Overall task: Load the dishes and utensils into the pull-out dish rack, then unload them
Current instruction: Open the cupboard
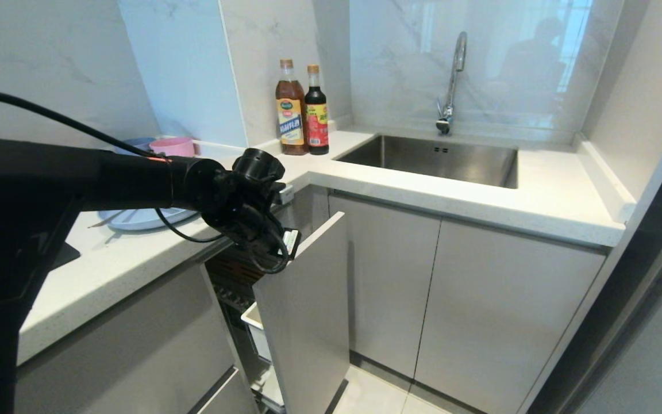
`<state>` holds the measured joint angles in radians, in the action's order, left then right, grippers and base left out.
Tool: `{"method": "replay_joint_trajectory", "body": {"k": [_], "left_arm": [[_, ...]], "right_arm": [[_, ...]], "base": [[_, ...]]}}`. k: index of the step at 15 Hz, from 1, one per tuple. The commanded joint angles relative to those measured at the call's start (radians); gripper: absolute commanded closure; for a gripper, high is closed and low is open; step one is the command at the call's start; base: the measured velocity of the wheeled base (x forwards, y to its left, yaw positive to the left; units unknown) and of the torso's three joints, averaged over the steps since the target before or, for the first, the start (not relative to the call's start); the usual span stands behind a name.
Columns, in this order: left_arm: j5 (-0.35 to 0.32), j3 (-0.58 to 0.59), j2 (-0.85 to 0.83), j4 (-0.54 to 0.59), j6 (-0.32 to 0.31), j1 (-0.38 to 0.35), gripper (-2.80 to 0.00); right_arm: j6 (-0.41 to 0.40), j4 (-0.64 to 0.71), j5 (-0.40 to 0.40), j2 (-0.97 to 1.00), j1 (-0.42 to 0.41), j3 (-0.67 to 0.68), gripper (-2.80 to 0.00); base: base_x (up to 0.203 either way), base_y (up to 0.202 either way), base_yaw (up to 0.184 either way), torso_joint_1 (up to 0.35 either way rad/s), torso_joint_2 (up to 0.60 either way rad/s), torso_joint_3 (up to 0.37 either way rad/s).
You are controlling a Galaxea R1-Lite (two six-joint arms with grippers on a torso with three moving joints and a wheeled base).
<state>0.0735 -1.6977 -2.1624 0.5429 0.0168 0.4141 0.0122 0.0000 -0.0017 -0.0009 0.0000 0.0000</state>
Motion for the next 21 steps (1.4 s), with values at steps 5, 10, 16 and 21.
{"method": "replay_joint_trajectory", "body": {"k": [5, 10, 16, 21], "left_arm": [[0.006, -0.008, -0.029, 0.006, 0.012, 0.054, 0.00], [0.006, -0.017, -0.067, 0.004, 0.026, 0.091, 0.00], [0.006, -0.048, -0.094, 0.003, 0.029, 0.143, 0.00], [0.006, -0.065, -0.118, 0.003, 0.049, 0.190, 0.00]], "right_arm": [[0.000, 0.000, 0.000, 0.001, 0.000, 0.002, 0.00], [0.000, 0.000, 0.000, 0.001, 0.000, 0.002, 0.00], [0.000, 0.000, 0.000, 0.001, 0.000, 0.001, 0.00], [0.000, 0.000, 0.000, 0.001, 0.000, 0.001, 0.00]], "base": [[0.000, 0.000, 0.000, 0.000, 0.00, 0.000], [0.000, 0.000, 0.000, 0.000, 0.00, 0.000], [0.000, 0.000, 0.000, 0.000, 0.00, 0.000], [0.000, 0.000, 0.000, 0.000, 0.00, 0.000]]}}
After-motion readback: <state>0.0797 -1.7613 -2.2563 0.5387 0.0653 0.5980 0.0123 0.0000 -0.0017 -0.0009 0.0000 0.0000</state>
